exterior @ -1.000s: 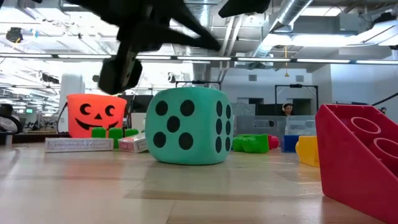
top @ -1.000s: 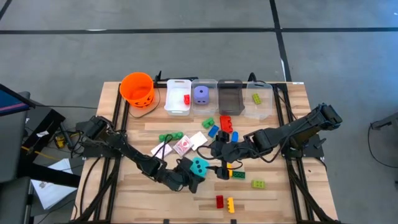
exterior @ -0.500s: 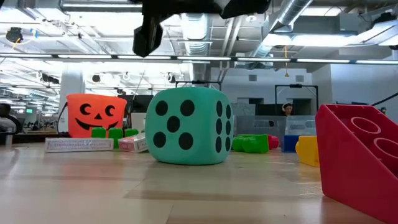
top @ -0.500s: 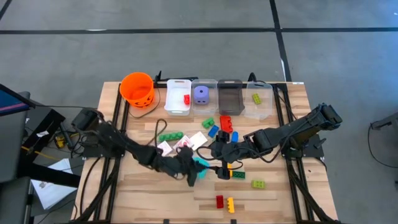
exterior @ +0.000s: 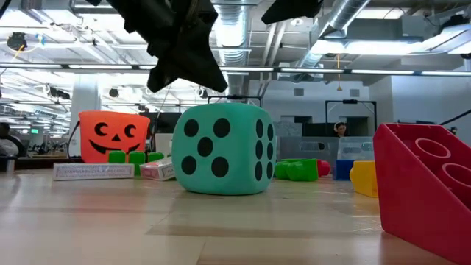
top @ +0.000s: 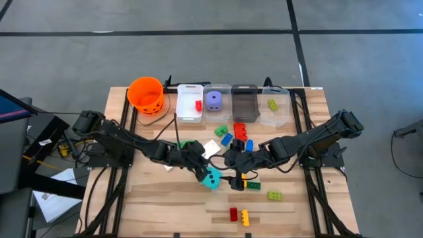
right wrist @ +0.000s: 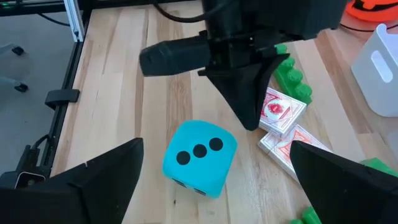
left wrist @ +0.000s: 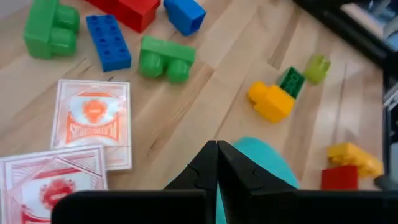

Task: Pick & Place Toys
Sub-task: Put the blue dice into the left transparent bin

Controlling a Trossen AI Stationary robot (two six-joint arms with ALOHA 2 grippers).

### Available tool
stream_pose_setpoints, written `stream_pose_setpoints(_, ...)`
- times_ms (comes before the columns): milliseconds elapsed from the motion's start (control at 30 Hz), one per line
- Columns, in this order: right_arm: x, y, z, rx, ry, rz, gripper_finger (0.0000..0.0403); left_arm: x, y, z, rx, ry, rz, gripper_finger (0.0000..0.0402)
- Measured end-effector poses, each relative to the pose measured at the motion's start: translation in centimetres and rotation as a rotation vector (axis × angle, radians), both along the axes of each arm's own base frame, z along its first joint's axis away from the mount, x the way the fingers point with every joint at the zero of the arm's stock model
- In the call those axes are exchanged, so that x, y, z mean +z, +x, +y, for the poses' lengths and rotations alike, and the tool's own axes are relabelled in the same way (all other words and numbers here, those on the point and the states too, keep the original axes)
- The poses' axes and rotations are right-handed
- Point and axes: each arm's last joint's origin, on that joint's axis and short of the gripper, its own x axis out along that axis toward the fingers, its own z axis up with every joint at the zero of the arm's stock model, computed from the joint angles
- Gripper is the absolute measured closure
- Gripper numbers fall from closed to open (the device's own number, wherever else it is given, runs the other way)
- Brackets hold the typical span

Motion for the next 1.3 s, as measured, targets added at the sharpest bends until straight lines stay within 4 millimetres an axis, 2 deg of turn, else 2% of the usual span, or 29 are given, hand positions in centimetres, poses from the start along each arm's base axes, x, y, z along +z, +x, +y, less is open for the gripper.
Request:
stream_pose_setpoints(500,0.0,0.0,-0.1,-0.017,0.013,-0.004,0.0007,-1.2,1.2,2.6,-0.129,0.037,0.055,0.0401)
stream_pose_setpoints(867,0.0,0.1,-0.3,-0.056,0.044,-0.006,0.0007,-3.6,2.9,2.1,-0.209,-0.023,0.026,0.0401)
stream_pose_setpoints(1300,0.0,0.1,-0.3,-0.051,0.045,0.0,0.0007,-4.1,2.0,1.7,-0.295,-0.064,0.144,0.0401)
